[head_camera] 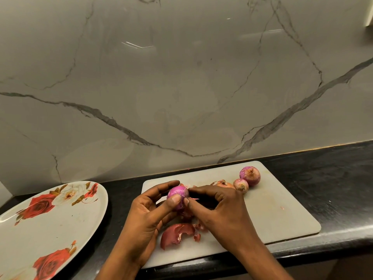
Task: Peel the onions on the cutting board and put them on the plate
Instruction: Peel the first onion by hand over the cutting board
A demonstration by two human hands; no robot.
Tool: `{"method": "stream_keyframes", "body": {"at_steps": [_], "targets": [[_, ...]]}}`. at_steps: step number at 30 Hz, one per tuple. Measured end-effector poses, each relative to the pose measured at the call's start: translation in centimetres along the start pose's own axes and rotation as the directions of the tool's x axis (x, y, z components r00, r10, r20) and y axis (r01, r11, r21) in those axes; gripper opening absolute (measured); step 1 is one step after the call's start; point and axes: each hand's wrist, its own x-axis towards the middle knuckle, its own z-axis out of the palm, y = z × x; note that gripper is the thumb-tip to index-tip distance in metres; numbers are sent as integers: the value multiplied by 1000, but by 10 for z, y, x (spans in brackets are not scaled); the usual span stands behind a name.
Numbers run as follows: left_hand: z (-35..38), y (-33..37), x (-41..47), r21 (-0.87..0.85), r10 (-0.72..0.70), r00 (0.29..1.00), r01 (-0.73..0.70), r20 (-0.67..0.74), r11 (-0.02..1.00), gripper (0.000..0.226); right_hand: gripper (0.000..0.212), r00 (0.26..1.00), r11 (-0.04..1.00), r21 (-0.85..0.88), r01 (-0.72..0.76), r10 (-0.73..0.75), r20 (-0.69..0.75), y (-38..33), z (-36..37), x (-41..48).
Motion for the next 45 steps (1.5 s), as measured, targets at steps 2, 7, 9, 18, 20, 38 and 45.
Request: {"method": "stream_keyframes", "body": {"at_steps": [2, 7, 9, 18, 20, 38, 45], "targets": [[1, 1, 0, 1, 4, 1000, -4, 6, 1000, 42, 18, 1000, 1000, -14, -5, 5, -9, 1, -1, 1], [3, 2, -1, -1, 8, 1000, -8, 12, 1000, 41, 22, 1000, 998, -57, -20, 19, -17, 1, 0, 1], [4, 3, -1, 6, 12, 1000, -12, 14, 1000, 42, 17, 1000, 998, -66, -20, 18, -23, 1, 0, 1], [2, 3, -2, 40, 28, 999, -29, 32, 999, 42, 10, 1000, 996, -83, 12, -13, -8, 0, 0, -1], [3, 3, -3, 54, 26, 999, -28, 35, 998, 39, 11, 1000, 995, -98, 10, -11, -16, 0, 0, 0], [1, 5, -5, -10, -8, 997, 8, 82, 1000, 42, 15, 997, 991, 124, -46, 38, 71, -4, -6, 3], [-2, 5, -4, -23, -23, 996, 25, 84, 999, 67, 17, 997, 995, 70, -67, 65, 31, 4, -5, 3]]}}
